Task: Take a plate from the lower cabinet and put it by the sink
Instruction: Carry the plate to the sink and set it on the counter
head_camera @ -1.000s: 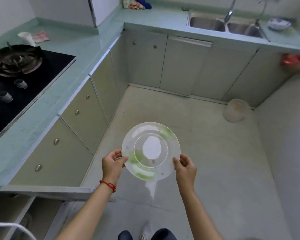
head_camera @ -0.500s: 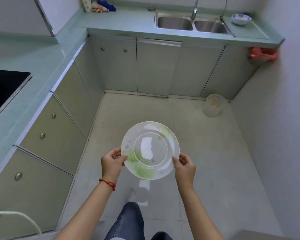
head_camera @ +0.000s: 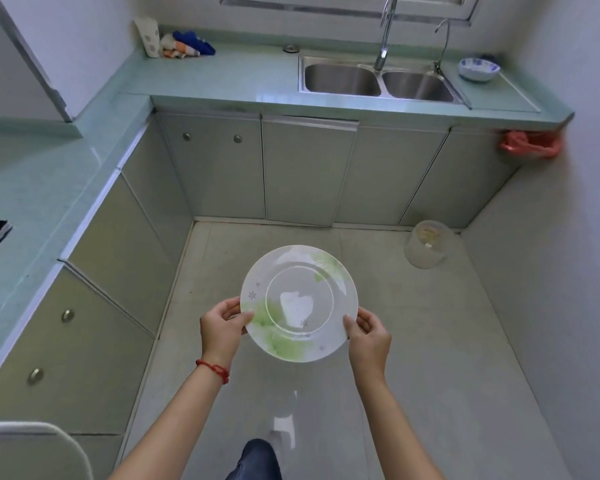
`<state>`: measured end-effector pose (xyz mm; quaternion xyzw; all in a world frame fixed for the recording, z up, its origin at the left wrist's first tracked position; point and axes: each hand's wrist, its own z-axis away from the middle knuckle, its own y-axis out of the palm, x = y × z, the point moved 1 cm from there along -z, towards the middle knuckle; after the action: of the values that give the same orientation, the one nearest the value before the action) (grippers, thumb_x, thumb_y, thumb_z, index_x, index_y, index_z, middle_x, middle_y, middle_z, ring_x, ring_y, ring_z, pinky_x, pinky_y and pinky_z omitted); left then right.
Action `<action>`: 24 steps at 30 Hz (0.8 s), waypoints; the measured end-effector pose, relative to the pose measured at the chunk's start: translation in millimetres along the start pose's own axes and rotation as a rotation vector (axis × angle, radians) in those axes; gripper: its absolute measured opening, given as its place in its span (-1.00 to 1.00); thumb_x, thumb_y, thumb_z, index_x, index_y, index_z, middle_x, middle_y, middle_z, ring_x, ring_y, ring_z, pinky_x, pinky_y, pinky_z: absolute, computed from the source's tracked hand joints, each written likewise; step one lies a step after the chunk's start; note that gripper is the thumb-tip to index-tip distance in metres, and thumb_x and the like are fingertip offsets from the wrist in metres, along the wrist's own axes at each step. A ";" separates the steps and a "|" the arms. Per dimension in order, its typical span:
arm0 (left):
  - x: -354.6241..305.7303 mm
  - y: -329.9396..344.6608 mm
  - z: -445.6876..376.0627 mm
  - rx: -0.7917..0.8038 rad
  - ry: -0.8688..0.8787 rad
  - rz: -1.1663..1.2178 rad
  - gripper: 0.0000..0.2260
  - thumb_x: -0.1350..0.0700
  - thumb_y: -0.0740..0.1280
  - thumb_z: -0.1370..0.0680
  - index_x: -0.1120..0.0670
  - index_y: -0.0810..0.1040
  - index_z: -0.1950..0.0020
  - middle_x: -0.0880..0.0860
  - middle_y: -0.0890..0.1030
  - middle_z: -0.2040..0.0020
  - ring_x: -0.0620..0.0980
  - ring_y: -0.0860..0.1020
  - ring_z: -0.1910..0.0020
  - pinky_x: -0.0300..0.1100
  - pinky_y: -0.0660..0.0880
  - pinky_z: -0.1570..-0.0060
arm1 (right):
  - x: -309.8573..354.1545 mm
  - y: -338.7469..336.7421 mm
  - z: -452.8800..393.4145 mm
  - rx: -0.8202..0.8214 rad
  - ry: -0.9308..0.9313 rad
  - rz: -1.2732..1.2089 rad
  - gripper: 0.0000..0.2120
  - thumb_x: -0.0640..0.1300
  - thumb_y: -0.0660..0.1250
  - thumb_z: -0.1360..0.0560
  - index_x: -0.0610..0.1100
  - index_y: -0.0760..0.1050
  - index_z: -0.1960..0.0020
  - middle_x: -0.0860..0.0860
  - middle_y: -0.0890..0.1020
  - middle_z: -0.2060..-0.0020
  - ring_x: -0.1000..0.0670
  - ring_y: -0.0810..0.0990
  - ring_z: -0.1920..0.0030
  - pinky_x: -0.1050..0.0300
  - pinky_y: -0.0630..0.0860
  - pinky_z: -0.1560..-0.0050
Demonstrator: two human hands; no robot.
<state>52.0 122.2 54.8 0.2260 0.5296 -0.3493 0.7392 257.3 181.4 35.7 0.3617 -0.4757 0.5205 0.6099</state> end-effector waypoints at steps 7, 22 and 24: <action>-30.1 27.1 -84.3 0.007 0.015 -0.009 -0.77 0.39 0.35 -0.40 0.23 0.54 -0.03 0.19 0.62 0.08 0.07 0.60 0.18 -0.37 0.58 0.38 | 30.2 49.0 -67.3 0.005 -0.009 -0.047 -0.85 -0.33 0.34 -0.43 -0.12 0.51 0.06 -0.02 0.63 0.19 -0.01 0.62 0.11 0.41 0.57 0.22; -86.1 140.0 -239.9 -0.075 0.001 0.018 -0.74 0.40 0.34 -0.40 0.29 0.52 -0.08 0.18 0.60 0.08 0.00 0.59 0.22 -0.40 0.56 0.40 | 93.2 120.0 -265.5 0.097 -0.023 -0.035 -0.84 -0.32 0.34 -0.43 -0.14 0.51 0.02 -0.05 0.64 0.15 -0.01 0.62 0.09 0.36 0.57 0.16; -97.1 156.9 -258.0 -0.080 0.003 0.031 -0.74 0.39 0.34 -0.40 0.28 0.52 -0.08 0.13 0.61 0.12 -0.03 0.58 0.23 -0.40 0.56 0.41 | 105.7 128.1 -291.5 0.109 -0.032 -0.035 -0.84 -0.32 0.33 -0.43 -0.14 0.51 0.03 -0.02 0.64 0.18 0.01 0.62 0.11 0.38 0.57 0.19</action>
<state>-9.6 433.3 53.6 0.2049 0.5407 -0.3158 0.7523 191.8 510.3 46.6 0.4110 -0.4500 0.5292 0.5904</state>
